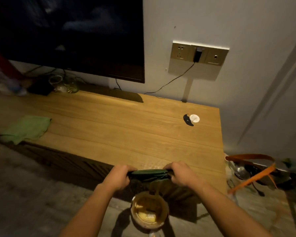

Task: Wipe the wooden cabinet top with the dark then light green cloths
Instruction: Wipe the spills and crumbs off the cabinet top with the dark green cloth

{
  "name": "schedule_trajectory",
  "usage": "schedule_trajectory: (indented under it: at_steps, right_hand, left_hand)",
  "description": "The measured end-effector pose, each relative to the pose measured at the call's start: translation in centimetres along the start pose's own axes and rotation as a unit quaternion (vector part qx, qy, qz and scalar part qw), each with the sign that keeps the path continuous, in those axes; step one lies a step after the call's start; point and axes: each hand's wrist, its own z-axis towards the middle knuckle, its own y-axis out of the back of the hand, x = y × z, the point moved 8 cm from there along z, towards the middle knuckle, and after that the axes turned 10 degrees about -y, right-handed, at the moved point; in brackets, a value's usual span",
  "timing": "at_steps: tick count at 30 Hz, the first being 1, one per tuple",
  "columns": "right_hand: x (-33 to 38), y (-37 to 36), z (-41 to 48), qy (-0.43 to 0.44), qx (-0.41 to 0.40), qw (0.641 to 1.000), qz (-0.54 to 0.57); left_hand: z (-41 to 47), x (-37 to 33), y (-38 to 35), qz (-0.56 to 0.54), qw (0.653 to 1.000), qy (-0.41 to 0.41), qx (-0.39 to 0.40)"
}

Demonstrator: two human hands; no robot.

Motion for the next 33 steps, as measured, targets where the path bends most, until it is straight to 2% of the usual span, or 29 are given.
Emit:
schedule_trajectory:
  at_steps: [7,17,23,33]
  right_hand:
    - [8.4,5.1,2.5,0.104,-0.01,0.994,-0.028]
    - [23.1,5.2,5.1,0.208,-0.001,0.976,-0.059]
    - [30.4,2.6,6.9,0.205,0.014,0.977,-0.058]
    - [39.6,-1.9,9.4,0.151,0.005,0.988,-0.037]
  left_hand:
    - [-3.9,2.8,7.7,0.001,0.995,0.062,-0.074]
    - [-12.3,12.8,14.9,-0.017,0.978,0.133,-0.16]
    - [-15.1,20.4,17.2,-0.036,0.978,0.123,-0.163]
    - [-17.1,31.4,20.7,-0.042,0.99,0.083,-0.107]
